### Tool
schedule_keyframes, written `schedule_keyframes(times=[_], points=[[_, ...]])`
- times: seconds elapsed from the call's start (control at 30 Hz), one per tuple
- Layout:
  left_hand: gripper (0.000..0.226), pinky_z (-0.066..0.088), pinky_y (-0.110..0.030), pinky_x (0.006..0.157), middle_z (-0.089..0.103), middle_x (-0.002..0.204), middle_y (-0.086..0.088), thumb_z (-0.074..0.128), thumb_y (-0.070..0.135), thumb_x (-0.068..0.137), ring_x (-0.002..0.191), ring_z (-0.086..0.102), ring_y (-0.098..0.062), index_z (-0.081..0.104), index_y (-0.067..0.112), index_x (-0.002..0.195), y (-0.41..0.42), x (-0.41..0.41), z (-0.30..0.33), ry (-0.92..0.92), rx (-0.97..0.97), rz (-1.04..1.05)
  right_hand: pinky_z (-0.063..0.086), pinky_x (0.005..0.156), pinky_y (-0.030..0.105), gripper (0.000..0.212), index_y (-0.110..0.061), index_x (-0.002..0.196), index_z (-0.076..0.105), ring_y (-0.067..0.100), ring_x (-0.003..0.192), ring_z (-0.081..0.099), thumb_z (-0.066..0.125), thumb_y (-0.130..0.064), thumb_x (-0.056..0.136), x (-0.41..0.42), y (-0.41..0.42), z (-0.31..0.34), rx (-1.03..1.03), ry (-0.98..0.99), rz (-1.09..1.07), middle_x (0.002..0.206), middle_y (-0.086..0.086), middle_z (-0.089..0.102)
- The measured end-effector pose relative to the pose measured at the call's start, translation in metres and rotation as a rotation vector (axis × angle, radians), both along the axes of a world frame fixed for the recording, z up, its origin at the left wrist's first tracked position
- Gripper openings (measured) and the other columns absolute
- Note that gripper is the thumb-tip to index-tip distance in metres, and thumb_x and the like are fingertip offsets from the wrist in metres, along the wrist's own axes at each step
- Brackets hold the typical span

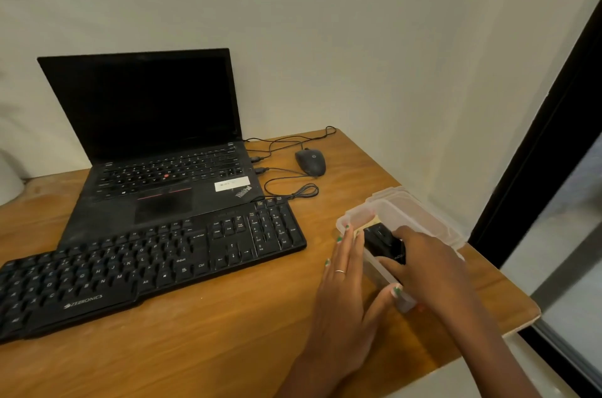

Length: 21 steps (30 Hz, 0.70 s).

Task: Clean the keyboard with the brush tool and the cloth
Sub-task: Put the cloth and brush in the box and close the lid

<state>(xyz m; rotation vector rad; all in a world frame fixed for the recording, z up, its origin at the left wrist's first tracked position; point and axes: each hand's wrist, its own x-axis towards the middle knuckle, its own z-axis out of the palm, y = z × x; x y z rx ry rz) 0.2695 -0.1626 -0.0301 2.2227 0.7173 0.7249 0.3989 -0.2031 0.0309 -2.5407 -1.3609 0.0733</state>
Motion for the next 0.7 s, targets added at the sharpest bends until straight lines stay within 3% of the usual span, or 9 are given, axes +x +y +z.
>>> schedule_keyframes(times=[0.17,0.27,0.4,0.6,0.7], points=[[0.077,0.01,-0.043,0.122,-0.016,0.156,0.029,0.025,0.075,0.088,0.145,-0.011,0.004,-0.01,0.043,0.148,0.001,0.0,-0.003,-0.016,-0.01,0.003,0.049,0.072,0.021,0.043,-0.026,0.126,0.051,0.014,0.098,0.06,0.048,-0.05,0.09,-0.001,-0.008,0.01,-0.019,0.056,0.087,0.114,-0.003,0.063],[0.078,0.014,-0.043,0.121,-0.017,0.155,0.03,0.028,0.075,0.088,0.145,-0.011,0.005,-0.009,0.043,0.149,0.002,0.0,-0.003,-0.019,-0.01,0.0,0.051,0.071,0.027,0.036,-0.024,0.121,0.058,0.016,0.095,0.062,0.05,-0.041,0.09,0.008,-0.023,0.03,0.285,0.156,0.015,0.112,-0.003,0.065],[0.075,0.016,-0.043,0.121,-0.018,0.153,0.034,0.029,0.074,0.087,0.144,-0.01,0.006,-0.013,0.049,0.144,0.003,0.0,-0.003,-0.015,-0.005,-0.004,0.048,0.074,0.03,0.028,-0.017,0.112,0.063,0.017,0.088,0.06,0.052,-0.033,0.092,0.058,-0.026,0.029,0.564,0.013,-0.167,0.102,0.001,0.067],[0.085,0.02,-0.041,0.12,-0.022,0.15,0.037,0.035,0.077,0.08,0.144,-0.008,0.006,-0.016,0.052,0.143,0.0,-0.001,0.001,-0.004,-0.044,-0.01,0.048,0.088,0.048,0.058,-0.015,0.133,0.044,0.033,0.11,0.056,0.051,-0.051,0.088,0.108,-0.016,-0.033,0.263,0.205,-0.387,0.128,0.013,0.056],[0.095,0.02,-0.044,0.12,-0.025,0.149,0.037,0.037,0.082,0.072,0.146,-0.008,0.001,-0.017,0.052,0.144,0.0,-0.002,0.002,0.023,-0.058,-0.012,0.052,0.085,0.047,0.061,-0.015,0.121,0.051,0.03,0.096,0.06,0.051,-0.062,0.082,0.109,-0.014,-0.049,0.164,0.359,-0.364,0.114,0.011,0.061]])
